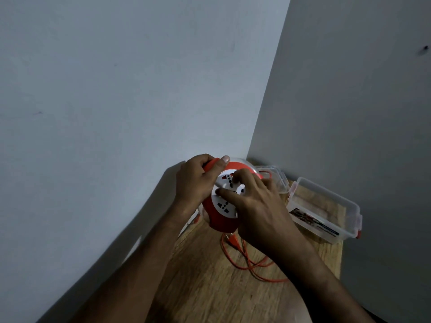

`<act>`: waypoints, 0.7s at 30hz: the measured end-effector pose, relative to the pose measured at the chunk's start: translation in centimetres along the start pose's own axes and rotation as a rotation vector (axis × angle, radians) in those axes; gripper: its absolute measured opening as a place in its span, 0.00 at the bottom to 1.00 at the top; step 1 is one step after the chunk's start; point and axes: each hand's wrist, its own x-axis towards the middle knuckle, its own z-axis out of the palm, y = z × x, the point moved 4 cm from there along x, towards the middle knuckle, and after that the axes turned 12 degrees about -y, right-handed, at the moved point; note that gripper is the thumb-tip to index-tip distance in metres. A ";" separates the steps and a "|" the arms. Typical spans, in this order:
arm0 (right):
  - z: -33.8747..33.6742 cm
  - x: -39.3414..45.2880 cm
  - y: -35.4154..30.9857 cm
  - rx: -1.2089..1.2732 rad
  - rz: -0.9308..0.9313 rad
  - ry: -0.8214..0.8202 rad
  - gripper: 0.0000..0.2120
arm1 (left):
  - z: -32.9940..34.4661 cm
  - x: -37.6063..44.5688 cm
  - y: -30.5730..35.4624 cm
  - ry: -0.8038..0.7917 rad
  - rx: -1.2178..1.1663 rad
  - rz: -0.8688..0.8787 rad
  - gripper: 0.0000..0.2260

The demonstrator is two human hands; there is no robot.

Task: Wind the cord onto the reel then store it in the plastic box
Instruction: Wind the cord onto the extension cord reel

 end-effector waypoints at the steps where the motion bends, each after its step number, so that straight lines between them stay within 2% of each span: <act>1: 0.0 0.1 0.1 -0.002 -0.003 0.012 0.38 | 0.0 0.0 0.0 -0.003 0.001 0.001 0.18; 7: -0.5 0.3 0.6 0.079 0.019 0.201 0.32 | 0.0 -0.1 0.1 -0.008 -0.002 0.030 0.18; 11: -0.3 0.3 0.7 0.285 0.227 0.258 0.29 | 0.1 -0.1 0.1 0.005 -0.017 0.011 0.18; 17: 0.4 0.8 0.5 0.533 0.416 0.237 0.26 | 0.6 -0.3 -0.3 -0.001 -0.006 -0.017 0.18; 19: 0.0 0.3 0.3 0.451 0.393 0.267 0.21 | 0.5 -0.3 -0.5 -0.002 -0.034 -0.033 0.18; 21: -1.1 -0.4 -0.1 0.291 0.290 0.376 0.17 | 0.2 -0.1 -0.4 0.006 -0.041 -0.015 0.18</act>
